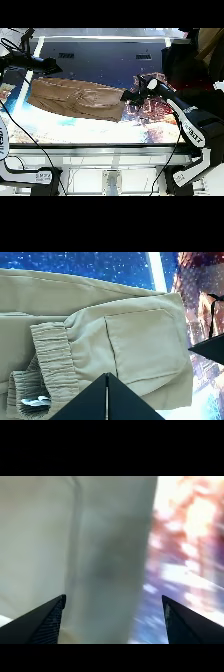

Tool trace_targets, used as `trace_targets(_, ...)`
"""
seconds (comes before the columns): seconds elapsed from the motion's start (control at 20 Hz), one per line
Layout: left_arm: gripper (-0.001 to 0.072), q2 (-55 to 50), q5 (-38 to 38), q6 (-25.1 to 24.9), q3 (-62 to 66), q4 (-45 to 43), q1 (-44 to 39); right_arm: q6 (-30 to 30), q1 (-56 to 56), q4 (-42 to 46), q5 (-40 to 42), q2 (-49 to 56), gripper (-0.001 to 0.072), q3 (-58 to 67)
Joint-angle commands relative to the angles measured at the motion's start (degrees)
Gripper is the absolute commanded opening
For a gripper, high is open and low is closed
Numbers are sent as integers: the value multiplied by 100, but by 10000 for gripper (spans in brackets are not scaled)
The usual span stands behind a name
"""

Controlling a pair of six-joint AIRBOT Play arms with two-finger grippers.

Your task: Fold the clothes and pants, and hang the long-sleeved shirts on hangers.

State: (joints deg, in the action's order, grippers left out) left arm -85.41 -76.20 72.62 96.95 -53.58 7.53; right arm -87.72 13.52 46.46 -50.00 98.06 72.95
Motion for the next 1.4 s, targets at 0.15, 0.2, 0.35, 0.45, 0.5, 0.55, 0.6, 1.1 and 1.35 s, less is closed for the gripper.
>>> trace_targets(0.15,10,2,0,-2,-2,0,7,769,-234,-1071,103,238,689,-321)
trace_targets(0.2,9,2,-9,-2,-2,0,7,739,-234,-901,48,247,689,-343)
trace_targets(0.35,9,2,-15,-2,-2,0,7,636,-197,-857,39,247,688,-356)
trace_targets(0.45,9,2,-9,-2,-2,0,7,643,-70,-1069,46,330,688,-356)
trace_targets(0.5,9,2,-11,-2,-2,0,7,695,20,-1287,55,417,687,-356)
trace_targets(0.55,9,2,-11,-2,-2,0,7,881,122,-1569,50,509,686,-354)
trace_targets(0.6,10,2,-13,-2,-2,0,7,1158,256,-1974,55,612,685,-345)
trace_targets(1.1,9,2,-26,-2,-74,-282,-9,1443,-79,-2406,-890,-334,33,-247)
trace_targets(1.35,9,-2,-192,-11,-798,-286,-439,63,-765,-369,-2035,-2002,33,-273)
